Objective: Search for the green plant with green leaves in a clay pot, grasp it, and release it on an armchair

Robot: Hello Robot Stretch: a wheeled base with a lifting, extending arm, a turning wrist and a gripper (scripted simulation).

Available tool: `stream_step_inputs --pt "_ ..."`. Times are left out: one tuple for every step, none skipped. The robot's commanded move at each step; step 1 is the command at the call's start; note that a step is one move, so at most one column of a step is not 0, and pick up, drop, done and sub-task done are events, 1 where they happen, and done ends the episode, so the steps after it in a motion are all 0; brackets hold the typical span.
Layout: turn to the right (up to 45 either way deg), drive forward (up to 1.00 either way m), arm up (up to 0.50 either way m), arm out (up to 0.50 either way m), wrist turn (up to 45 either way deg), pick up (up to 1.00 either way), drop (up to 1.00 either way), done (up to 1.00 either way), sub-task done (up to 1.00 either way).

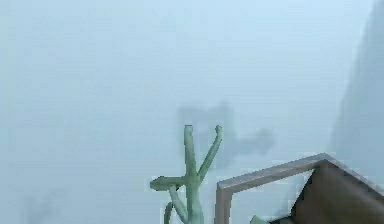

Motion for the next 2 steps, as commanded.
stream_step_inputs --pt "-45.0 0.0 0.0 0.0 0.0 0.0 0.0 0.0 0.0" --pt "-12.0 0.0 0.0 0.0 0.0 0.0 0.0 0.0 0.0"
